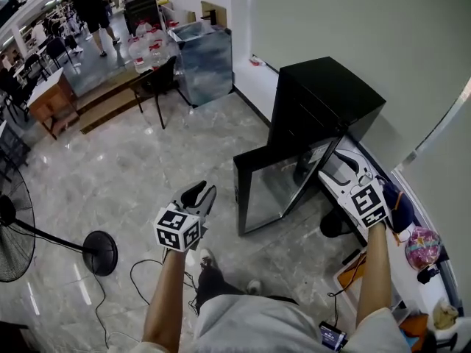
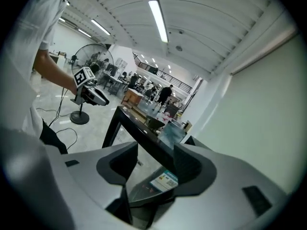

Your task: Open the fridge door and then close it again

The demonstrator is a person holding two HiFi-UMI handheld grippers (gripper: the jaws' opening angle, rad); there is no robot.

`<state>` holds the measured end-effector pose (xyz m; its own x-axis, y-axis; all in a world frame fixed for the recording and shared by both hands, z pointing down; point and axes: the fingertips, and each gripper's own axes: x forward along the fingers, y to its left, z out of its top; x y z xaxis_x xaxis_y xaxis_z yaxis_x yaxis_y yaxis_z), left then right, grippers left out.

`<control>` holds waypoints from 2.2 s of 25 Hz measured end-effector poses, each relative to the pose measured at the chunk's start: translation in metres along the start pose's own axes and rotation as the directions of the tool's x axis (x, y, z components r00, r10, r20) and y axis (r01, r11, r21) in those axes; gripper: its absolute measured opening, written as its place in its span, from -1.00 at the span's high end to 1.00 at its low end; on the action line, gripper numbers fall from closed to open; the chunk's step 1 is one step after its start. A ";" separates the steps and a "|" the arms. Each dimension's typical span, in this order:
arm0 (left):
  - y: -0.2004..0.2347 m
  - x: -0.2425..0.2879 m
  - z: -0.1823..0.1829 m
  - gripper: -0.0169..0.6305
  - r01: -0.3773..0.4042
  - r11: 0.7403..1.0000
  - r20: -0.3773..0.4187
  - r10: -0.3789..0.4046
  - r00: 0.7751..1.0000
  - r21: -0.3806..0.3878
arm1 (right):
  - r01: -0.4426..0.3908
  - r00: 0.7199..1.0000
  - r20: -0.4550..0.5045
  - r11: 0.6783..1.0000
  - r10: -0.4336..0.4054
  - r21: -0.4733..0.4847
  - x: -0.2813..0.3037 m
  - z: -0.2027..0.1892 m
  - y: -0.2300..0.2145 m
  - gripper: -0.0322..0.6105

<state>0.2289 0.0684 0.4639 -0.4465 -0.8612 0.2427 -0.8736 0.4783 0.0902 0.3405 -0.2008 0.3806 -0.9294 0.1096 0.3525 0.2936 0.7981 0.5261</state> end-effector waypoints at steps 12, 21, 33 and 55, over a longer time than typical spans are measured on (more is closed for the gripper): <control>-0.037 0.068 -0.077 0.47 0.229 0.967 -0.187 -0.247 0.951 -0.116 | -0.244 0.968 -0.120 0.942 0.222 -0.230 0.086 0.007 0.002 0.16; -0.048 0.100 -0.122 0.43 0.237 0.955 -0.274 -0.279 0.920 -0.178 | -0.370 0.924 -0.212 0.884 0.318 -0.287 0.114 -0.013 0.012 0.10; -0.033 0.113 -0.126 0.58 0.139 0.967 -0.284 -0.197 0.938 -0.213 | -0.400 0.913 -0.235 0.846 0.333 -0.354 0.131 -0.016 0.020 0.12; 0.044 0.169 -0.107 0.66 0.228 0.942 -0.332 -0.304 0.893 -0.247 | -0.267 0.936 -0.289 0.939 0.200 -0.216 0.177 -0.012 -0.005 0.12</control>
<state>0.1362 -0.0380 0.6127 -0.0693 -0.8574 0.5099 -0.8768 0.2961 0.3788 0.1769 -0.1922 0.4494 -0.7470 0.0913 0.6585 0.5725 0.5921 0.5672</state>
